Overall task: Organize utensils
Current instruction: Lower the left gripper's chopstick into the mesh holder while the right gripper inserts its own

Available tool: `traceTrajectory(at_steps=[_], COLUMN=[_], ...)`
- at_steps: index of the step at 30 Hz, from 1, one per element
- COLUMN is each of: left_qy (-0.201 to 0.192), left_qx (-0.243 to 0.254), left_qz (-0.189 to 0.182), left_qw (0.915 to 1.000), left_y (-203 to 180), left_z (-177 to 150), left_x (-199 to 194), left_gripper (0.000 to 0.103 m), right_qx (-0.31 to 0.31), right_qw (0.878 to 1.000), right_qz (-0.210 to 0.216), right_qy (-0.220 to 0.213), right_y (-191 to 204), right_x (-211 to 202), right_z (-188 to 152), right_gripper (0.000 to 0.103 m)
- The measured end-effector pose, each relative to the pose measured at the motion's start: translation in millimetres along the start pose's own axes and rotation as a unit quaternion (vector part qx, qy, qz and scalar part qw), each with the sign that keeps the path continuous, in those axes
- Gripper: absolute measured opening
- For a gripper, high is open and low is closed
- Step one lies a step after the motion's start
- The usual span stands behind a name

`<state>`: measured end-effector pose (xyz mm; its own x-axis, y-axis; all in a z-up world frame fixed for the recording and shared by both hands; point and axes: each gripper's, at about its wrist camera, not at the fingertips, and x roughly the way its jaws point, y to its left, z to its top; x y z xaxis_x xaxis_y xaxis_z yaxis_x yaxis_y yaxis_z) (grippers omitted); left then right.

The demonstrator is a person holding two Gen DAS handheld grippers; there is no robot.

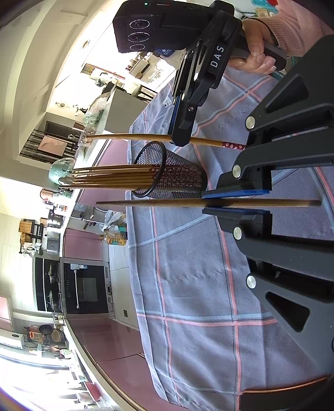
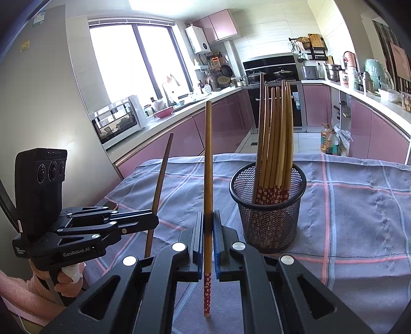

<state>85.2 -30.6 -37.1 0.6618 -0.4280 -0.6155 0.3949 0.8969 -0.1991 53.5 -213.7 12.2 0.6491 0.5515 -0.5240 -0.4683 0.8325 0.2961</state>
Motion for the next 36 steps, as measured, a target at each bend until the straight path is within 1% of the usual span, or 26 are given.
traceTrajectory(at_steps=[36], left_qy=[-0.019], left_qx=[0.006], left_qz=[-0.01], left_qw=[0.9997], left_y=[-11], left_z=[11], left_x=[-12], left_gripper=[0.008], right_qx=[-0.002], right_qw=[1.0], right_qz=[-0.005], right_qy=[-0.028], right_y=[-8], right_x=[-18], right_z=[9], right_gripper=[0.006])
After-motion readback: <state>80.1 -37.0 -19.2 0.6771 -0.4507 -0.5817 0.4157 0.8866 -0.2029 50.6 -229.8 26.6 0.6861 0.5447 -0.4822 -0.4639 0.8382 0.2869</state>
